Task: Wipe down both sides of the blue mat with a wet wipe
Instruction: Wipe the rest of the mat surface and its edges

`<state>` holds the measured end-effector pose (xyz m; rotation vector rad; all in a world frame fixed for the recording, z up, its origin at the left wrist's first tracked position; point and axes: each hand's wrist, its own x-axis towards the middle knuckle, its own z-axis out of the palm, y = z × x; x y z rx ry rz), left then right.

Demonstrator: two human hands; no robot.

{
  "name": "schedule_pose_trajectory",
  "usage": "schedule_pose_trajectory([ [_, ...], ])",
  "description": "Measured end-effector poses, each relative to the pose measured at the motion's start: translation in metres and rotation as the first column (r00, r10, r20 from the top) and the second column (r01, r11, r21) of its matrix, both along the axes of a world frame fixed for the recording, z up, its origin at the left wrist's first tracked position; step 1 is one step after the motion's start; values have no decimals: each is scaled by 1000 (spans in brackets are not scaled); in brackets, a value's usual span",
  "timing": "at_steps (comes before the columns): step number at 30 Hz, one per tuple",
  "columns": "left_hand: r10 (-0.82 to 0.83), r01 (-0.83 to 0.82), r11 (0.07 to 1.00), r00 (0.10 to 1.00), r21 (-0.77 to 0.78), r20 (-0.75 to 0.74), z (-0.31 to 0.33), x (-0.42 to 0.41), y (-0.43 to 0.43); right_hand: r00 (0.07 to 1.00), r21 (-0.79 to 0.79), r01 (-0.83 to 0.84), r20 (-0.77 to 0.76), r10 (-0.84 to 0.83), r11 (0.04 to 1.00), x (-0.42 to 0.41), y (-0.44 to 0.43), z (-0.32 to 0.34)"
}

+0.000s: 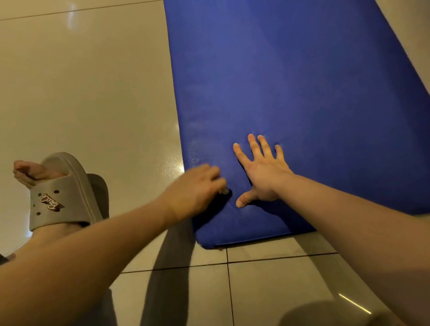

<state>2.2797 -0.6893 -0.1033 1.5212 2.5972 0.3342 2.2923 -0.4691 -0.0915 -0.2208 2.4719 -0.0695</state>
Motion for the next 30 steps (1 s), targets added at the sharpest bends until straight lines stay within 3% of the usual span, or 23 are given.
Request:
schedule_pose_trajectory([
  [2, 264, -263, 964, 964, 28, -36, -1, -32, 1, 1000, -1, 1, 4, -1, 1000, 0, 0, 0],
  [4, 557, -559, 828, 829, 45, 51, 0, -50, 5, 1000, 5, 2, 2, -2, 1000, 0, 1, -1],
  [6, 710, -721, 690, 691, 64, 133, 1, -44, 17, 1000, 7, 4, -3, -4, 1000, 0, 2, 0],
  [8, 684, -702, 708, 709, 78, 172, 1, -12, 29, 1000, -2, -2, -6, 2, 1000, 1, 1, 1],
  [11, 408, -437, 897, 877, 70, 254, 10, 53, 28, 1000, -28, -27, 0, 27, 999, 0, 5, 9],
  [13, 238, -263, 963, 930, 56, 281, 12, 74, 16, 998, -41, -54, 17, 55, 998, -1, 16, 19],
  [16, 38, -40, 999, 990, 15, 137, 11, 50, 7, 999, 107, -32, 4, 32, 994, 7, 44, 28],
  [18, -6, 6, 1000, 997, -1, 71, 12, 20, 8, 995, 208, 89, 32, -98, 974, 19, 61, 28],
  [21, 191, -190, 981, 982, 35, -16, 9, -36, 1, 975, 202, 178, 98, -201, 963, 27, 67, 22],
  [25, 598, -599, 801, 800, 9, 51, 7, -60, 5, 970, 198, 172, 139, -201, 965, 19, 61, 20],
  [28, 644, -663, 747, 740, 51, 195, 14, -31, 24, 968, 204, 162, 158, -196, 965, 18, 60, 19],
  [30, 530, -557, 830, 804, 33, 270, 20, -3, 34, 966, 203, 161, 169, -197, 966, 17, 59, 20],
])
